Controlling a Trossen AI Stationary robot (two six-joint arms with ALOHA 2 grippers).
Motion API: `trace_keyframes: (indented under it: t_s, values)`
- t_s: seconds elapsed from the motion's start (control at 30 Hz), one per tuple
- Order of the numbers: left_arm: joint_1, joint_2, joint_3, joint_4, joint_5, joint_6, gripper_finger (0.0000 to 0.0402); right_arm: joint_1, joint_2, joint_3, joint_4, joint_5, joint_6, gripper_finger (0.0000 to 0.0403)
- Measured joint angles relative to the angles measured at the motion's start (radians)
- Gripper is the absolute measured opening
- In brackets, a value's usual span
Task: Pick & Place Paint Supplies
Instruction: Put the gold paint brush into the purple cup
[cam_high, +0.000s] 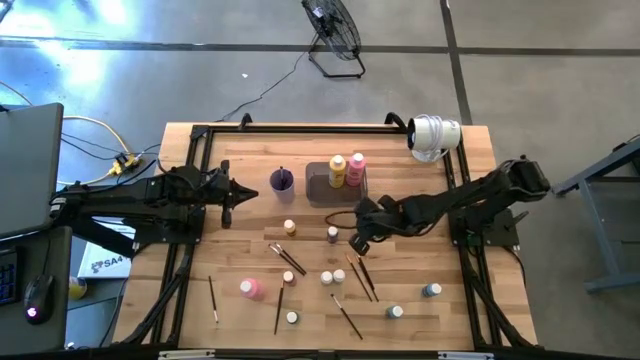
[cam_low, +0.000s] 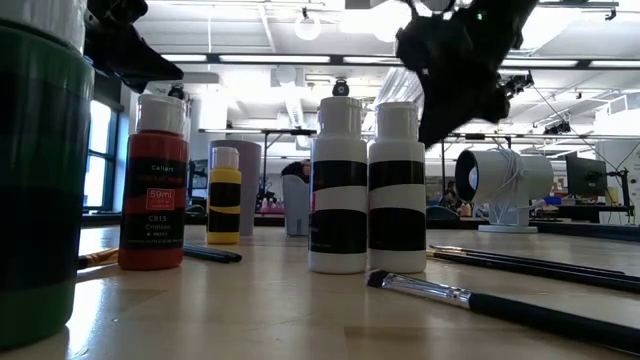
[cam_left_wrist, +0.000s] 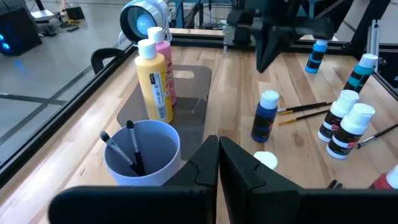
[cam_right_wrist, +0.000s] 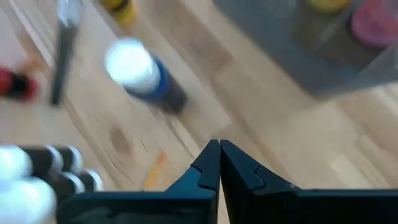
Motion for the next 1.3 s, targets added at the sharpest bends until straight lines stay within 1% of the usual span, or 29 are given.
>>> trace_keyframes:
  t_s: [0.17,0.37,0.63,0.77,1.1,1.23,1.3]
  values:
    - [0.000,0.000,0.000,0.001,0.000,0.000,0.0008,-0.002,0.070,0.000,-0.003,-0.078,-0.002,0.0002]
    - [0.000,0.000,0.000,0.000,0.000,0.000,0.0008,-0.016,0.103,0.000,-0.003,-0.158,0.032,0.0002]
    - [0.000,0.000,0.000,-0.008,0.000,0.000,0.0008,-0.016,0.104,0.000,-0.002,-0.155,0.028,0.0002]
    - [0.000,0.000,0.000,-0.015,0.000,-0.001,0.0008,-0.006,0.104,0.000,-0.003,-0.160,-0.030,0.0002]
    - [0.000,0.000,0.000,-0.020,0.000,-0.026,0.0008,0.007,0.104,0.000,0.040,-0.152,-0.017,0.0002]
    - [0.000,0.000,0.000,-0.022,0.000,-0.026,0.0008,0.007,0.130,0.000,0.065,-0.157,-0.017,0.0002]
    - [0.000,0.000,0.000,-0.023,0.000,-0.026,0.0008,0.007,0.158,0.000,0.072,-0.173,-0.016,0.0010]
